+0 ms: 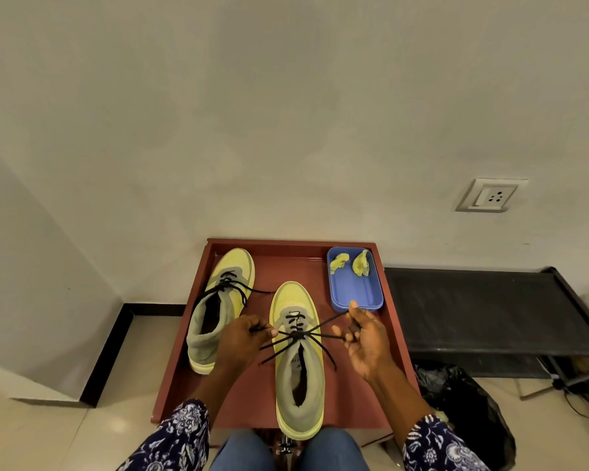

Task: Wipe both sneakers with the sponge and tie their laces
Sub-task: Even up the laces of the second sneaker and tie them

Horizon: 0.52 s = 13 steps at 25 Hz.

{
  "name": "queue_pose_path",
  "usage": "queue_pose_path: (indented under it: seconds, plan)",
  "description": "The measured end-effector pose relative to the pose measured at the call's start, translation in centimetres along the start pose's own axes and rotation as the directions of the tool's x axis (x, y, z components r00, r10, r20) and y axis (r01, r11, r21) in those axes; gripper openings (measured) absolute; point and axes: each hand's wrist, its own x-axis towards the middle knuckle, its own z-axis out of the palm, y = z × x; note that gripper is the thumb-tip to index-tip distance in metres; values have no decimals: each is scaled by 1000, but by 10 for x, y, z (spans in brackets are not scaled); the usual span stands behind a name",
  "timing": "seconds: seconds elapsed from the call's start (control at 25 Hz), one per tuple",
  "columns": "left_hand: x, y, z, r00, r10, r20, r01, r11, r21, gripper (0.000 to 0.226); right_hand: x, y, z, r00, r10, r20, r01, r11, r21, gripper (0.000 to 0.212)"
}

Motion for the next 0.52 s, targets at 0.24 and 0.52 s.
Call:
queue_pose_path:
  seconds: [0.24,0.52]
  plan:
    - [1,-2,-2,999,32,23,-35,986,163,17,0,-7,2,996,-73,-53,67,991,-113,21]
    - [0,-5,-1,998,63,9,-62,951,303,18,3,-6,-5,984,-178,-18,164,940,-299,27]
